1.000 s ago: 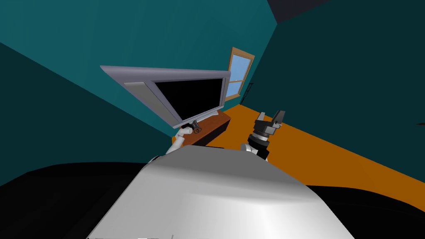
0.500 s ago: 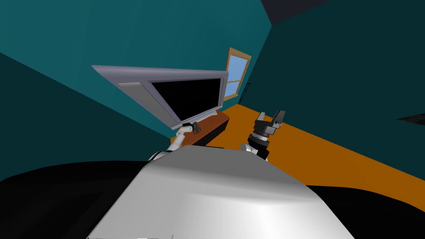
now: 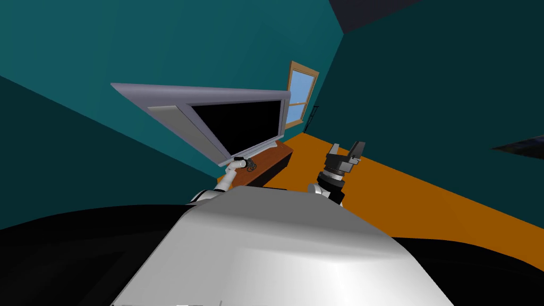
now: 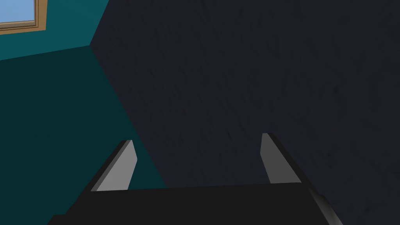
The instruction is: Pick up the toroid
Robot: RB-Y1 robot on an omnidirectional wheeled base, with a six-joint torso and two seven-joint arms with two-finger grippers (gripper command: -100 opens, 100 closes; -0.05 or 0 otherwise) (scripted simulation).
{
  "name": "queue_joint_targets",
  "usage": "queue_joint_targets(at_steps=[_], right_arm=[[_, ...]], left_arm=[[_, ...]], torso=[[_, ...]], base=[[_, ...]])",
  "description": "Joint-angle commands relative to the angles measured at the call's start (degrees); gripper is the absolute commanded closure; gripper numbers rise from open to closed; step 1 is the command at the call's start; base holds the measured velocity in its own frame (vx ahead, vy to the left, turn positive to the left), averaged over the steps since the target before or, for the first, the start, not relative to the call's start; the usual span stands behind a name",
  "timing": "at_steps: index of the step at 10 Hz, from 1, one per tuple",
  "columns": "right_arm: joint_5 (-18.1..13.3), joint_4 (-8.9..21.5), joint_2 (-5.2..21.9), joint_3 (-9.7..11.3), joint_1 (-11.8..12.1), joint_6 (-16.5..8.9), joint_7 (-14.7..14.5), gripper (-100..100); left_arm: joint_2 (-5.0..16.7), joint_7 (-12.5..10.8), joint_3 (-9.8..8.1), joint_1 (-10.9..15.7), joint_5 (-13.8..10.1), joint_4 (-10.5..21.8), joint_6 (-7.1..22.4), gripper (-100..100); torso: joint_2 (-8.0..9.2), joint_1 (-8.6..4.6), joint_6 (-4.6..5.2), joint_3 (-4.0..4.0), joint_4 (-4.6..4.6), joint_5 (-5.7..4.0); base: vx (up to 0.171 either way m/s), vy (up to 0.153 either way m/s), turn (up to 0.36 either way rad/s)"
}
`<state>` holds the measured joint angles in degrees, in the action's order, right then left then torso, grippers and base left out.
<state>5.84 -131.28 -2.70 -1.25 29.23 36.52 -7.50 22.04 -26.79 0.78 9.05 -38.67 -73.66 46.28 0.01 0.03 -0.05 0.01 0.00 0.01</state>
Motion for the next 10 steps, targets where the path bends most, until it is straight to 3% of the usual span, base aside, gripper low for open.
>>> queue_joint_targets(at_steps=[1,2,5,6,8,10], right_arm=[[0.0,0.0,0.0,0.0,0.0,0.0,0.0,0],[0.0,0.0,0.0,0.0,0.0,0.0,0.0,0],[0.0,0.0,0.0,0.0,0.0,0.0,0.0,0],[0.0,0.0,0.0,0.0,0.0,0.0,0.0,0],[0.0,0.0,0.0,0.0,0.0,0.0,0.0,0],[0.0,0.0,0.0,0.0,0.0,0.0,0.0,0]], left_arm=[[0.8,-0.8,-0.16,1.3,-1.5,2.9,2.9,-100],[0.8,-0.8,-0.16,1.3,-1.5,2.9,3.5,-100],[2.2,-2.4,-0.39,3.9,-3.5,7.3,8.4,-100],[2.2,-2.4,-0.39,3.9,-3.5,7.4,8.6,-100],[3.9,-3.7,-0.59,6.1,-5.3,11.2,12.4,-100],[4.7,-4.3,-0.68,7.0,-6.1,12.9,15.2,-100]], torso=[[0.00,0.00,0.00,0.00,0.00,0.00],[-0.01,0.00,0.02,0.00,0.00,0.00],[0.00,-0.01,-0.01,0.00,0.00,0.00],[-0.02,-0.02,0.01,-0.01,0.00,-0.01],[0.01,0.02,0.00,0.01,0.00,0.00],[0.00,-0.01,-0.01,0.00,0.00,0.00]], base=[[-0.005,0.010,-0.119],[-0.007,0.009,-0.041],[-0.004,0.006,-0.047],[-0.004,0.005,-0.029],[-0.008,0.012,-0.067],[-0.004,0.007,-0.049]])
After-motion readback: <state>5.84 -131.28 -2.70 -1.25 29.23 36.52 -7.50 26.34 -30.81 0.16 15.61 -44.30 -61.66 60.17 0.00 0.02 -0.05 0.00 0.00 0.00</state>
